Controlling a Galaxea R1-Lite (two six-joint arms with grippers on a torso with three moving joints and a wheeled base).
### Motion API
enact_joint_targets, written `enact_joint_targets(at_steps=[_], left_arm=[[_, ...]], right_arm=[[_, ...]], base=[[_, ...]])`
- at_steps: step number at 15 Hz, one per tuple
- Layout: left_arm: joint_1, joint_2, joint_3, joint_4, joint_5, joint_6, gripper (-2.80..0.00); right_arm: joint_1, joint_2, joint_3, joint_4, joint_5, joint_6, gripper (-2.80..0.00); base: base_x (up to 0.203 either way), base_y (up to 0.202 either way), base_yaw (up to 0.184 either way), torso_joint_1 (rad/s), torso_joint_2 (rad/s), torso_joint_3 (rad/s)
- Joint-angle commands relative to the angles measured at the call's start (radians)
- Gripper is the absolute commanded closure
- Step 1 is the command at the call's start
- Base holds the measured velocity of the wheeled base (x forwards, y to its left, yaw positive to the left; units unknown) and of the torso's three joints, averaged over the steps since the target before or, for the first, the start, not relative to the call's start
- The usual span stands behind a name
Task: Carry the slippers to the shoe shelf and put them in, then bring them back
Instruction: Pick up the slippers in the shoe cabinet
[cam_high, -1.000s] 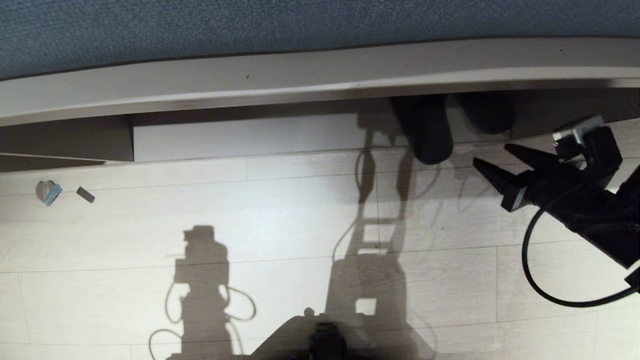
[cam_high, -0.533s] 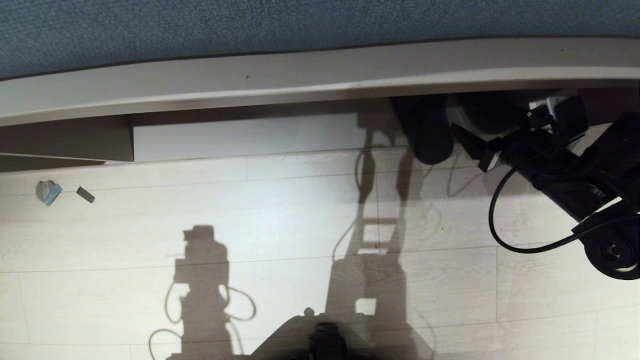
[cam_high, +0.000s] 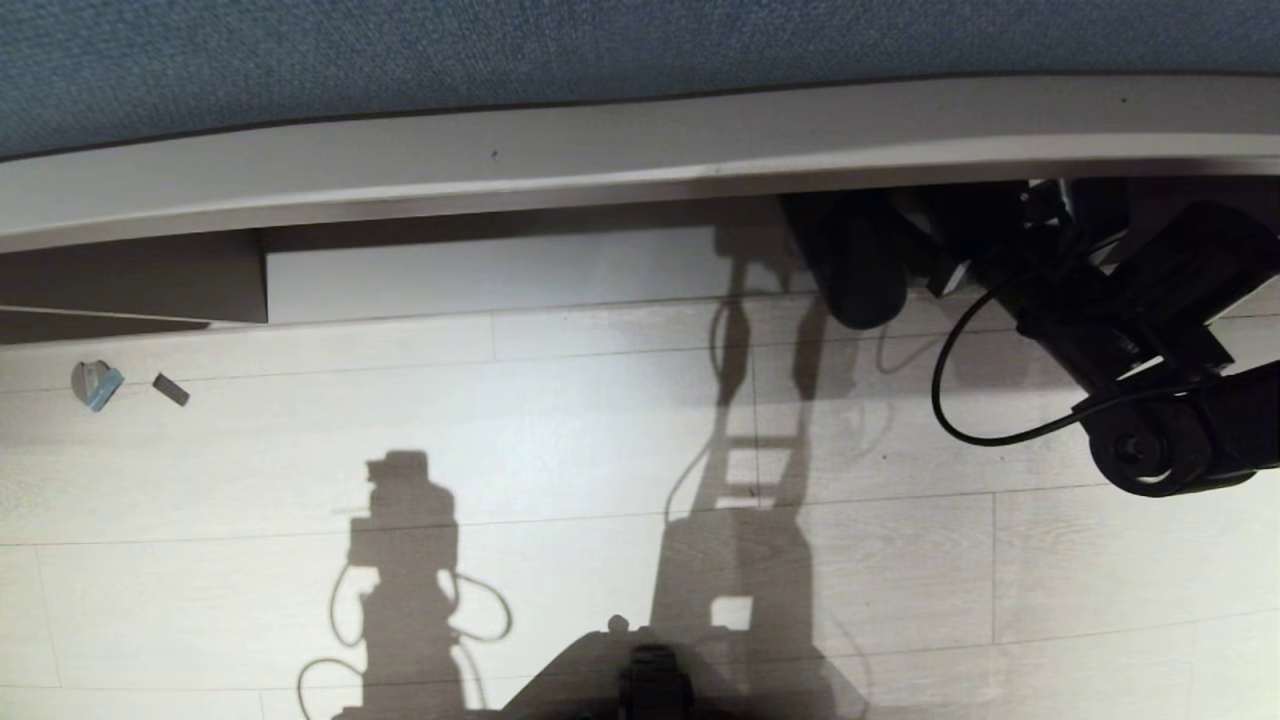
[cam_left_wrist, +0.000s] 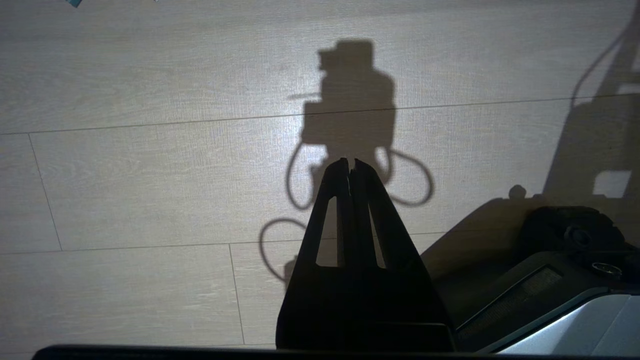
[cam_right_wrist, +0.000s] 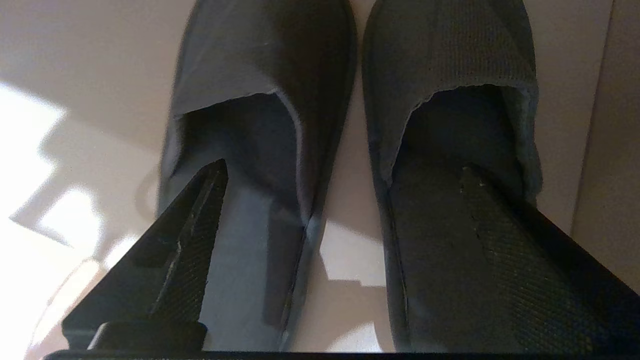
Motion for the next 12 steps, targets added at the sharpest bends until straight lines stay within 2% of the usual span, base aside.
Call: enact_joint_targets(at_steps=[1, 6, 12], left_arm=[[0.000, 0.000, 0.000, 0.000, 0.001, 0.000, 0.00], [0.000, 0.000, 0.000, 0.000, 0.001, 0.000, 0.00], [0.000, 0.000, 0.000, 0.000, 0.001, 0.000, 0.00]], right_arm=[[0.004, 0.040, -0.037, -0.016, 0.002, 0.015, -2.80], [0.023, 0.098, -0.125, -0.036, -0.001, 0.054, -2.80], [0.024, 0.183, -0.249, -0.016, -0.006, 0.057, -2.80]], base=[[0.000, 0.000, 0.000, 0.000, 0.00, 0.000], [0.000, 0.000, 0.000, 0.000, 0.00, 0.000], [0.000, 0.000, 0.000, 0.000, 0.00, 0.000]])
